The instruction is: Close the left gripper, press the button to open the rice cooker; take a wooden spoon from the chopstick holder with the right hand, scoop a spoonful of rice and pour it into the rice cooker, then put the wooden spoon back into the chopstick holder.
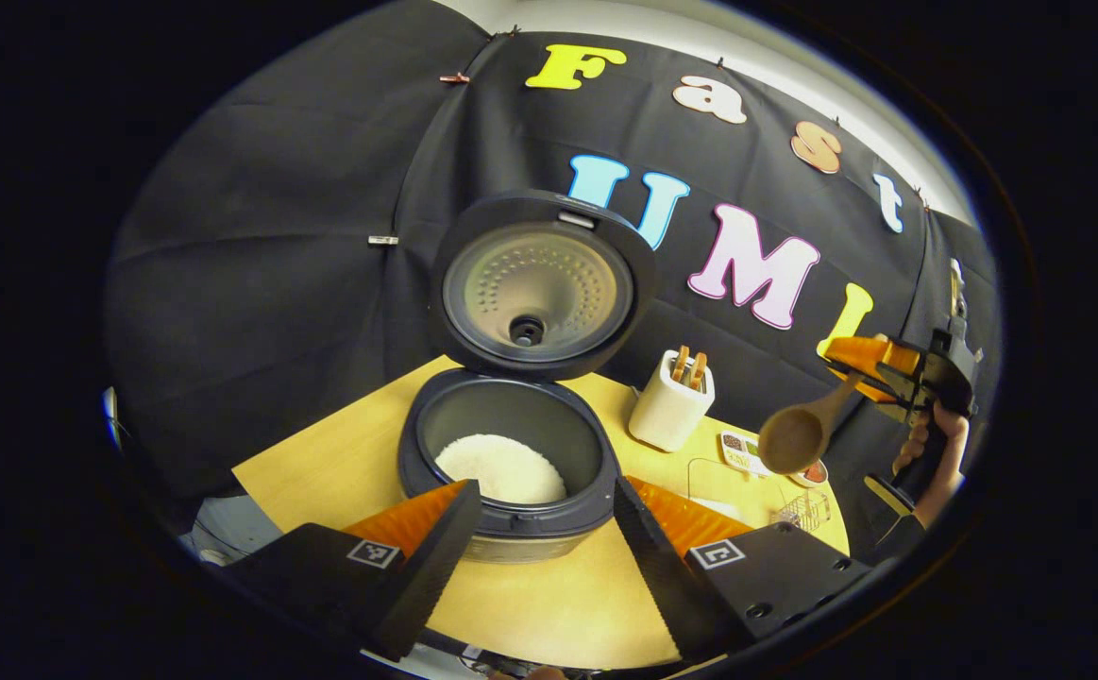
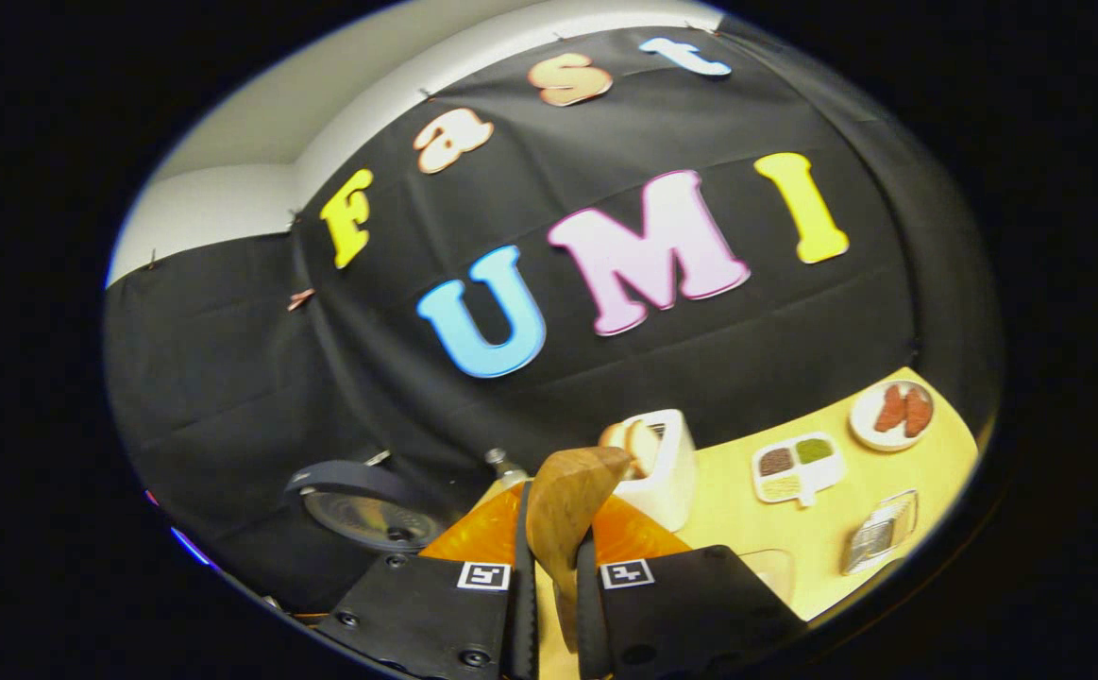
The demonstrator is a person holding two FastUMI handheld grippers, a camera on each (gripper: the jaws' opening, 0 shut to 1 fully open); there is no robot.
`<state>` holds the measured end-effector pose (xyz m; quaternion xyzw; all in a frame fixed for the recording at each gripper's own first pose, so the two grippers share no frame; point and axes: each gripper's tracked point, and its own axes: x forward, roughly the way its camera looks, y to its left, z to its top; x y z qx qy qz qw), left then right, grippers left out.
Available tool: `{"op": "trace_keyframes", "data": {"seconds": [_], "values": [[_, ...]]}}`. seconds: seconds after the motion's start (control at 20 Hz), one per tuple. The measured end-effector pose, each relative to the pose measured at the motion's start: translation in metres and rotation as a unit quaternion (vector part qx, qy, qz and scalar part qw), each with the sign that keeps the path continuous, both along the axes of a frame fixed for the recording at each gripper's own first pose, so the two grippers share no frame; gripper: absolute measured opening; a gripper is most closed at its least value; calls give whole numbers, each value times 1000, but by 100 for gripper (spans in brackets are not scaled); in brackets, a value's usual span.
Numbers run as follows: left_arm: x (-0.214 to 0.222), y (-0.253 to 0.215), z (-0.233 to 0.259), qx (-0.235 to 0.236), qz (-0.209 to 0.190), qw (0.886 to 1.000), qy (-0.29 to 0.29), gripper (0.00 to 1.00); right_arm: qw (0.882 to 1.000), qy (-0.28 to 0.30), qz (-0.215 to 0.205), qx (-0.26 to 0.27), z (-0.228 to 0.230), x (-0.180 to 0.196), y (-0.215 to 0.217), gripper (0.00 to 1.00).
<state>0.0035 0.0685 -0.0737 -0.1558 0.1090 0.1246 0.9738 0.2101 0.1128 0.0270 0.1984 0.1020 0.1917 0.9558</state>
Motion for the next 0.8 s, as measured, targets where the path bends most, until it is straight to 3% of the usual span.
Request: {"op": "trace_keyframes", "data": {"seconds": [0.4,0.8], "values": [[20,-49,2,27,-4,999,19,95,985,53,-159,39,-33,26,-185,20],[22,-90,13,66,16,997,37,95,962,91,-237,97,-77,65,-279,20]]}}
